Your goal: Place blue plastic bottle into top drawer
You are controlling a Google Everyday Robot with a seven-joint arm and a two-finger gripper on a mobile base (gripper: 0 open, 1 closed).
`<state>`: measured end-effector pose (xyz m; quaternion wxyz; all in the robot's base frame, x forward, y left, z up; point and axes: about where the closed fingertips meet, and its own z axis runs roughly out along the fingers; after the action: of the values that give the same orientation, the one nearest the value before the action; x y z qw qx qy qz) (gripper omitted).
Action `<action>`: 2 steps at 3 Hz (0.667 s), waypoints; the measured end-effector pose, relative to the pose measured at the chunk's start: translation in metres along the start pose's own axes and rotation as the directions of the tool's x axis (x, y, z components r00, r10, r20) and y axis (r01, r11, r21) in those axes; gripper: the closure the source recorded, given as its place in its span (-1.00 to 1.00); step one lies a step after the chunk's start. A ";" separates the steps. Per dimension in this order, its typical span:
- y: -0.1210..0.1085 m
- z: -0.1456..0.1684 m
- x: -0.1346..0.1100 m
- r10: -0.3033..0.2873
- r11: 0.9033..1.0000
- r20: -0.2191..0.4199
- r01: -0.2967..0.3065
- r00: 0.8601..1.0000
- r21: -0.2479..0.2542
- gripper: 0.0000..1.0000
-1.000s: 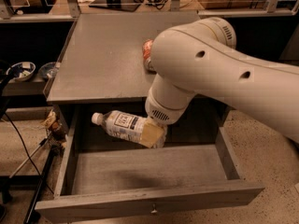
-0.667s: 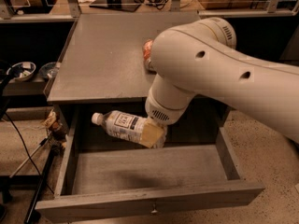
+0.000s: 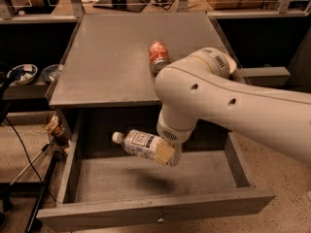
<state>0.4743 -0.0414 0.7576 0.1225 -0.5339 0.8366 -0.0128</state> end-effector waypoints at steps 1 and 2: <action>0.000 0.000 0.000 0.000 1.000 0.000 0.000 1.000 0.000 1.00; -0.003 0.025 0.014 0.057 0.998 0.010 -0.056 0.998 -0.033 1.00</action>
Offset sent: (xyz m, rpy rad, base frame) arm 0.0058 -0.0179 -0.0459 0.0746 0.0517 -0.0827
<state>0.4765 -0.0522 0.7312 0.1188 -0.5120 0.8507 0.0072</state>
